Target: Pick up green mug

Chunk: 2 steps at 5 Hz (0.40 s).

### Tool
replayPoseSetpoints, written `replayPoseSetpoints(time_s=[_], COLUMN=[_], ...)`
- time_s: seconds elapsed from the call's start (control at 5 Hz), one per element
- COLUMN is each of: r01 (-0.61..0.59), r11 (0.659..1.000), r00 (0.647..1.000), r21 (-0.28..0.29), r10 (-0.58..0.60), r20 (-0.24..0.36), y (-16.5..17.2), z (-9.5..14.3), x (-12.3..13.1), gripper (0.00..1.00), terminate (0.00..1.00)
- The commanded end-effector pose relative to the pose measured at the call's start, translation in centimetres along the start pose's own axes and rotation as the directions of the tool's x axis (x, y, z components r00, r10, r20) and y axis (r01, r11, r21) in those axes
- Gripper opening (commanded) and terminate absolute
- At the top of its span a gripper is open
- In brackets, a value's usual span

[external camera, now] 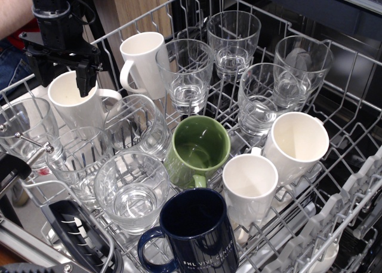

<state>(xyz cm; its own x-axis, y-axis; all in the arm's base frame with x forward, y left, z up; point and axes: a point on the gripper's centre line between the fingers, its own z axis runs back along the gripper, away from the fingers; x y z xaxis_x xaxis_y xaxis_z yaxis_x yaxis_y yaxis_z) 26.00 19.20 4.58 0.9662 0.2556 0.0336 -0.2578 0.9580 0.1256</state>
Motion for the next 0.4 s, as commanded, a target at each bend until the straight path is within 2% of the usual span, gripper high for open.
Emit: replayPoseSetpoints(time_s=[0.0, 0.2], r01=[0.000, -0.028], r11=[1.000, 0.999], r00=[1.000, 0.999], r21=[0.000, -0.024], r10=[0.000, 0.029], r20=[0.000, 0.043], y=[0.0, -2.6], z=[0.0, 1.0], x=[0.0, 0.3], gripper=[1.00, 1.00], terminate=[0.00, 0.00])
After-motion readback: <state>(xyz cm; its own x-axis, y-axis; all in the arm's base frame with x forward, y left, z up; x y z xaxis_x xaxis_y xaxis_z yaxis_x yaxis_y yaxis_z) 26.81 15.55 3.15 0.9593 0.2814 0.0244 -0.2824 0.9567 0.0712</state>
